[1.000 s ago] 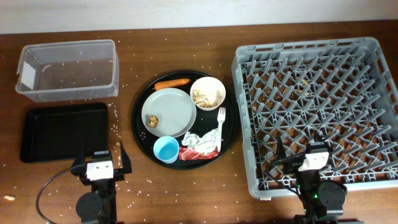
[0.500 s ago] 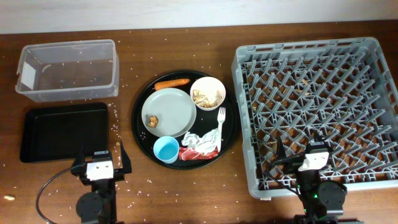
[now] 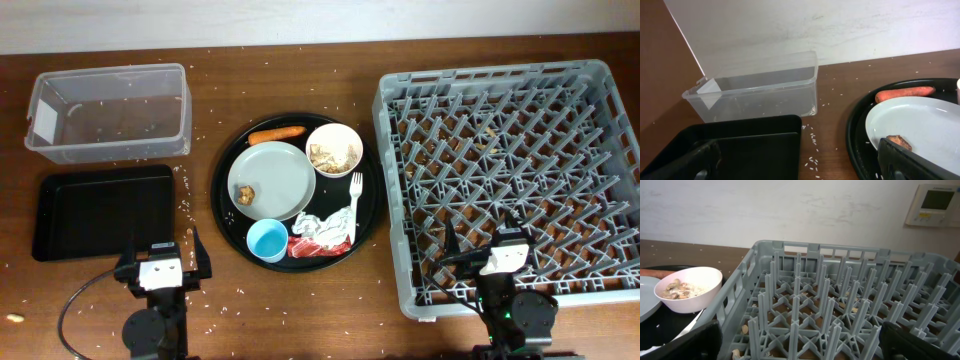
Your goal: Sort waste into correct bins and load items into the dishwasher rack
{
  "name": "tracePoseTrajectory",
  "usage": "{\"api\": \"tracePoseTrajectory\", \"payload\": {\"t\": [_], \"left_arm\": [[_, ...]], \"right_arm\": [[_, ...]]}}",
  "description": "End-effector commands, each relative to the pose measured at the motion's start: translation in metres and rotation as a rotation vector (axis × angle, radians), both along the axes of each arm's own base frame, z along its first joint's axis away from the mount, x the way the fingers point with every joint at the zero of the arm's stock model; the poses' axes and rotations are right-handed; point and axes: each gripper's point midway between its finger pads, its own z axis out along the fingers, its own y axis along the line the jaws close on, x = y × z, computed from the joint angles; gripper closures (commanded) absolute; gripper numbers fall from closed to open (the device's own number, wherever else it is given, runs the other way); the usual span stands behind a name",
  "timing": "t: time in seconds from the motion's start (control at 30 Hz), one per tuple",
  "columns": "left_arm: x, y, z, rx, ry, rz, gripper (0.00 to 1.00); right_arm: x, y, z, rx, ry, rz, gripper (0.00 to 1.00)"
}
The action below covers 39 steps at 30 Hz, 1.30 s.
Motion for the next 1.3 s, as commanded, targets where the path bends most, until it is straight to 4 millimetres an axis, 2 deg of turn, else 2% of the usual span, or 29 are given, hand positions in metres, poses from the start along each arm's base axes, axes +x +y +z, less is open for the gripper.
{"api": "tracePoseTrajectory", "payload": {"t": [0.0, 0.73, 0.8, 0.87, 0.9, 0.93, 0.97, 1.0, 1.13, 1.17, 1.2, 1.23, 1.27], "left_arm": [[0.000, 0.000, -0.001, 0.013, 0.002, 0.000, 0.01], [0.000, 0.000, 0.003, 0.015, -0.011, 0.000, 0.01], [0.000, 0.000, -0.001, 0.013, 0.002, 0.000, 0.01], [0.001, -0.007, 0.006, 0.014, -0.027, -0.040, 0.01], [0.001, -0.006, 0.016, 0.020, -0.066, -0.036, 0.01], [0.002, -0.015, 0.026, 0.025, -0.105, -0.084, 0.01], [0.002, -0.022, 0.035, 0.031, -0.141, -0.128, 0.01], [0.001, -0.028, 0.044, 0.032, -0.163, -0.162, 0.01], [-0.001, -0.027, 0.064, -0.011, -0.087, -0.155, 0.01], [0.000, -0.026, 0.074, -0.015, -0.063, -0.147, 0.01], [0.003, -0.026, 0.085, -0.019, -0.046, -0.148, 0.01], [0.014, -0.024, 0.105, -0.026, -0.014, -0.147, 0.01], [0.021, -0.023, 0.115, -0.031, 0.012, -0.147, 0.01]], "right_arm": [[0.000, 0.002, -0.003, -0.006, 0.003, 0.010, 0.02], [0.000, 0.002, -0.003, -0.006, 0.002, 0.013, 0.02], [0.000, 0.008, 0.005, -0.006, -0.030, 0.046, 0.02], [-0.001, 0.014, 0.017, -0.004, -0.079, 0.083, 0.02], [-0.002, 0.014, 0.027, 0.034, -0.106, 0.080, 0.01], [-0.003, 0.014, 0.039, 0.041, -0.131, 0.081, 0.02], [-0.006, 0.014, 0.052, 0.038, -0.157, 0.082, 0.01], [-0.010, 0.014, 0.073, 0.035, -0.201, 0.082, 0.01], [-0.019, 0.012, 0.125, 0.033, -0.240, 0.064, 0.01], [-0.018, 0.012, 0.135, 0.033, -0.231, 0.064, 0.01], [-0.015, 0.012, 0.153, 0.035, -0.207, 0.064, 0.01], [-0.009, 0.011, 0.165, 0.037, -0.172, 0.063, 0.01], [-0.004, 0.011, 0.172, 0.039, -0.144, 0.062, 0.01]]}}
